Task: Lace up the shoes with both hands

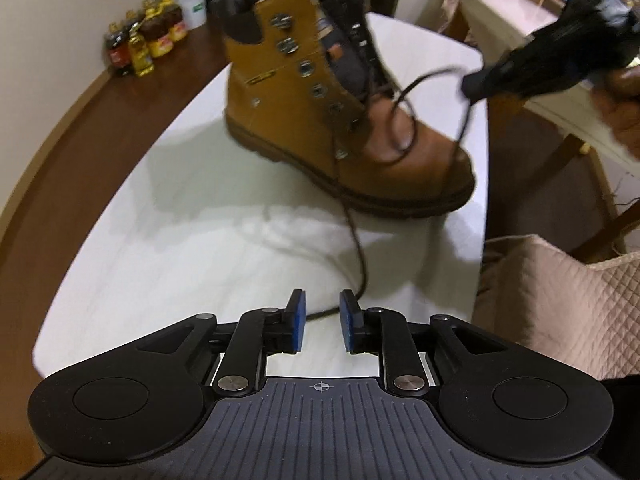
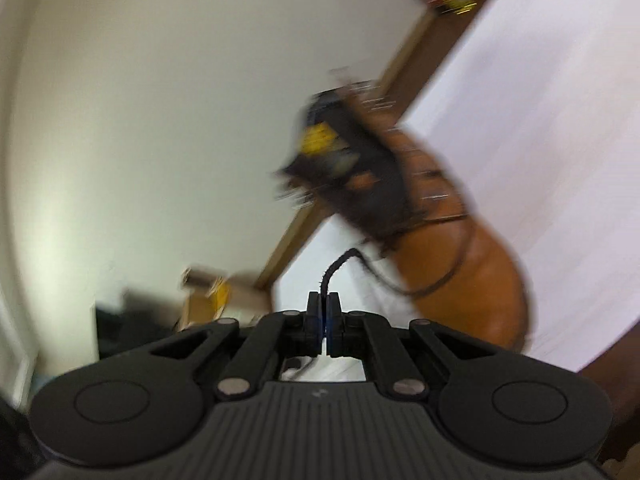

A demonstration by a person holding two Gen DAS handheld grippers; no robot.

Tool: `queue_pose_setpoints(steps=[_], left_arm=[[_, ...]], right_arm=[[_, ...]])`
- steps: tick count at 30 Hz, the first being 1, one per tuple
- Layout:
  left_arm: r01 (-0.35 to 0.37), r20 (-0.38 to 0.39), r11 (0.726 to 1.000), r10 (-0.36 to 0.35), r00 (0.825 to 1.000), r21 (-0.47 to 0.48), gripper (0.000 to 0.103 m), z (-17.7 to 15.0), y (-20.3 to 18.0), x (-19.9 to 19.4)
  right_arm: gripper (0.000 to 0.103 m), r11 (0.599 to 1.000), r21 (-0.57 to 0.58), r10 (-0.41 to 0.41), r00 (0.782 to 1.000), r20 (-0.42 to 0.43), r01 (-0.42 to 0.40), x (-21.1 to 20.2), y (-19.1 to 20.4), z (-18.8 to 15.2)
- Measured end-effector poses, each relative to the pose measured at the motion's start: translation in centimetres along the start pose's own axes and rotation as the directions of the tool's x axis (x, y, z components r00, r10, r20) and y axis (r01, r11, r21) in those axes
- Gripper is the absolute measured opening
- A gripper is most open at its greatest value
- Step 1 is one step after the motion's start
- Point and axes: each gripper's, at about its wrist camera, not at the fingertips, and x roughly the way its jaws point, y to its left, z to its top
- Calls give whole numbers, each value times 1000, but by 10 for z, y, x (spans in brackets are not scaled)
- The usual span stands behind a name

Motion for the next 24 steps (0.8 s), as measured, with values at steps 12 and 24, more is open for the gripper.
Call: queue_pose_setpoints(steps=[12,24], left_arm=[[59,-23,986,-56,998,155,20,-7,-41,51],[43,-81,985,-30,996,170,3,-5,-45,80]], right_arm=[[14,989,97,-119,985,124,107,3,-45,-27],[15,985,59,-170,978,117,164,-24,-27,-47]])
